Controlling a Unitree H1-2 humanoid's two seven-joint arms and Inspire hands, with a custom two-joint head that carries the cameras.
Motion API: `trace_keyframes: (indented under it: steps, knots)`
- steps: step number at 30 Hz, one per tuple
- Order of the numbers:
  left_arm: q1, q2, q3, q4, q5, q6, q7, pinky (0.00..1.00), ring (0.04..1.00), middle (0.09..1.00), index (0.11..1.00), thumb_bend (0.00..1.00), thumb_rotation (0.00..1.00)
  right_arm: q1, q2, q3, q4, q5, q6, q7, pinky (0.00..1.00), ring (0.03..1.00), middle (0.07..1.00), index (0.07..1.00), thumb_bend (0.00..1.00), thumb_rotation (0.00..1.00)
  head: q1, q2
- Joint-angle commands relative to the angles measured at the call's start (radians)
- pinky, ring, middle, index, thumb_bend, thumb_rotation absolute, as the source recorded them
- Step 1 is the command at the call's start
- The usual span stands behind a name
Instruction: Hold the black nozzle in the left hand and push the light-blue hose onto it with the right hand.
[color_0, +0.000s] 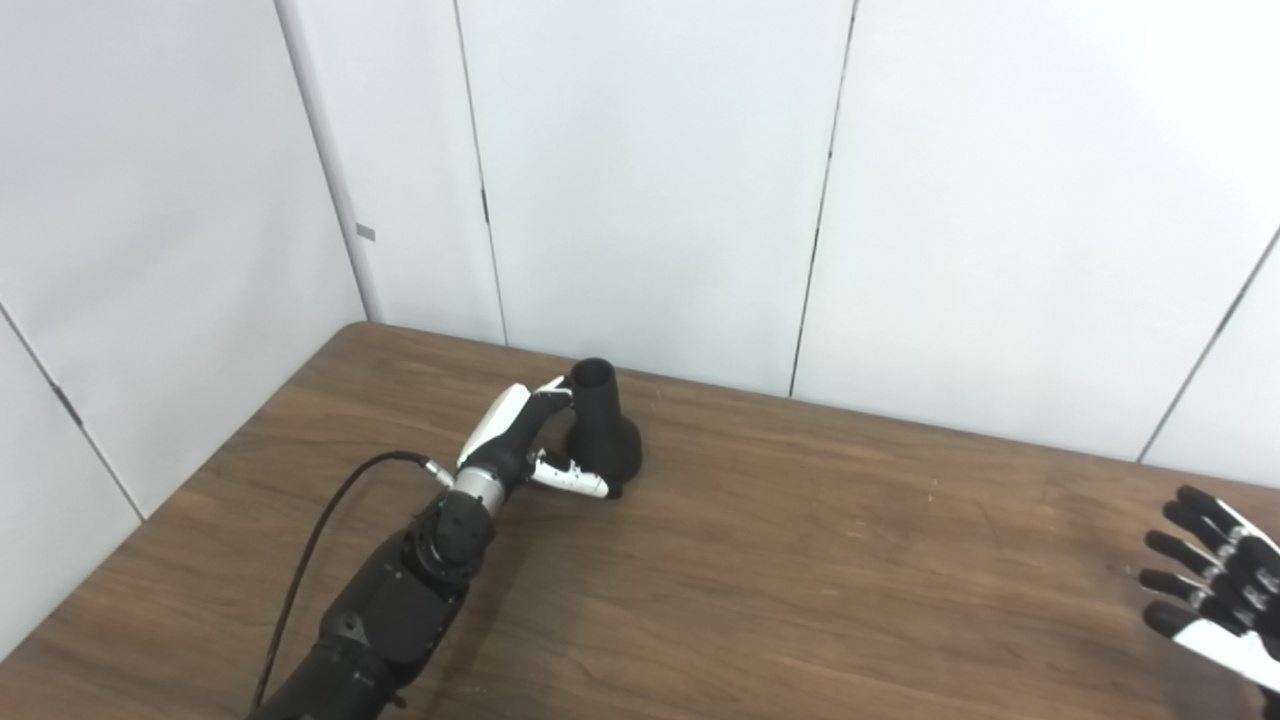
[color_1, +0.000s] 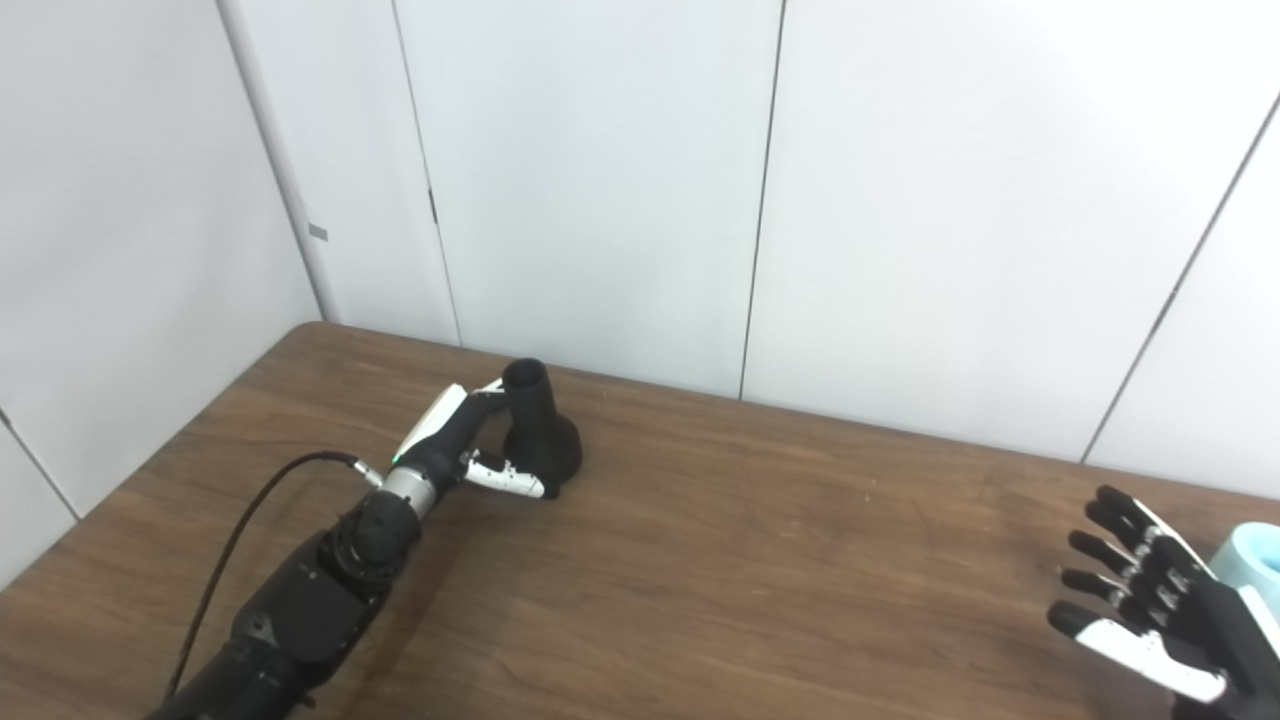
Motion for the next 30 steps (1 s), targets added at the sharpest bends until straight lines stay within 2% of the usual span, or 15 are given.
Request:
trace_keyframes:
  steps: [1,11,13,16,18,30]
  knots:
    - [0.069,-0.109,-0.105,0.016,-0.064,0.001,-0.229,1.0,1.0,0.968,0.481,0.52,0.07,-0.049,-0.02,-0.012,-0.085,0.005,-0.016,-0.012,0.75,0.865,0.918,0.911,0.73,0.19,-0.006,0.002]
    - [0.071,-0.136,-0.154,-0.015,-0.076,-0.038,-0.266,1.0,1.0,0.97,0.481,0.52,0.07,-0.053,-0.007,-0.007,-0.115,-0.004,0.007,-0.021,0.77,0.888,0.937,0.932,0.69,0.15,-0.029,0.005]
    - [0.07,-0.138,-0.167,-0.029,-0.082,-0.038,-0.276,1.0,1.0,0.97,0.481,0.52,0.07,-0.053,0.0,-0.009,-0.14,-0.002,0.049,-0.035,0.78,0.892,0.939,0.933,0.68,0.13,-0.033,0.006]
    - [0.07,-0.141,-0.184,-0.049,-0.092,-0.045,-0.292,1.0,1.0,0.97,0.481,0.52,0.07,-0.055,0.018,-0.012,-0.195,-0.004,0.149,-0.073,0.79,0.894,0.931,0.916,0.68,0.1,-0.044,0.009]
    - [0.069,-0.144,-0.193,-0.054,-0.097,-0.051,-0.301,1.0,1.0,0.969,0.481,0.52,0.07,-0.055,0.024,-0.011,-0.217,-0.01,0.184,-0.088,0.8,0.887,0.921,0.908,0.69,0.1,-0.05,0.011]
    - [0.074,-0.174,-0.288,-0.081,-0.1,-0.067,-0.364,1.0,1.0,0.968,0.48,0.52,0.06,-0.057,0.016,0.002,-0.212,-0.033,0.162,-0.079,0.75,0.861,0.901,0.882,0.75,0.13,-0.104,0.029]
